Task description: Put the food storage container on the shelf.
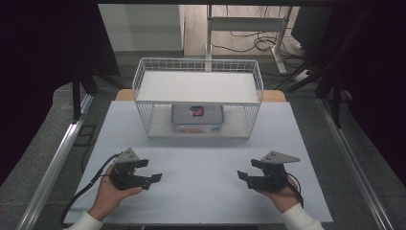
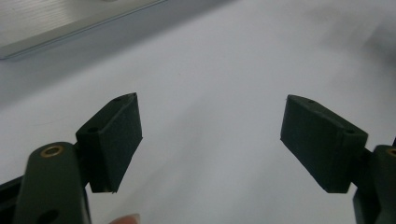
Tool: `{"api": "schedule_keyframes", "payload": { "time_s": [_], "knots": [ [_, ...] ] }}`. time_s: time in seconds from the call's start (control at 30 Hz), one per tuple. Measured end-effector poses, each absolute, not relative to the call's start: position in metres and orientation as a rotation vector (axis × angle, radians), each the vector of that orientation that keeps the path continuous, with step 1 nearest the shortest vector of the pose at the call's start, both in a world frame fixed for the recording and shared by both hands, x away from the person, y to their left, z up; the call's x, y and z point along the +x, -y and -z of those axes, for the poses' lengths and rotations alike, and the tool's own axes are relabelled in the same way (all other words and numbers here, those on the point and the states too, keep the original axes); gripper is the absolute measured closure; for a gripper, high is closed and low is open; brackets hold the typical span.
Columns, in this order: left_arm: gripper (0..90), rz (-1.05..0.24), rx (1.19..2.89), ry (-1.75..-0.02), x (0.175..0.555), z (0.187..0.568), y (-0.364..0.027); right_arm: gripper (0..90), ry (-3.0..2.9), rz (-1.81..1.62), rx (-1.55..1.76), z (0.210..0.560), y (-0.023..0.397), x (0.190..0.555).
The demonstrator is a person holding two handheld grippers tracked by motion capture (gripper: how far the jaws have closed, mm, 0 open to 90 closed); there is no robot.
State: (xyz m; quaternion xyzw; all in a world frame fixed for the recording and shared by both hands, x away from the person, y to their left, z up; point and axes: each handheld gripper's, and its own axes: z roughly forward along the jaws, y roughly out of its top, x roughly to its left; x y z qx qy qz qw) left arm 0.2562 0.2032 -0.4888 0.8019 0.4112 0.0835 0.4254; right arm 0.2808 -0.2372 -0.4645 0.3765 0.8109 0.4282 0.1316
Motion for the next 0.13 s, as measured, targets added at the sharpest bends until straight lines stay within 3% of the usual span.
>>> {"api": "schedule_keyframes", "payload": {
  "time_s": [0.13],
  "knots": [
    [20.2, -0.212, 2.003, -1.029, 0.2559, 0.4887, -0.2034, 22.5, -2.351, -1.256, 1.113, 0.4644, 0.2376, 0.2827]
  ]
}}
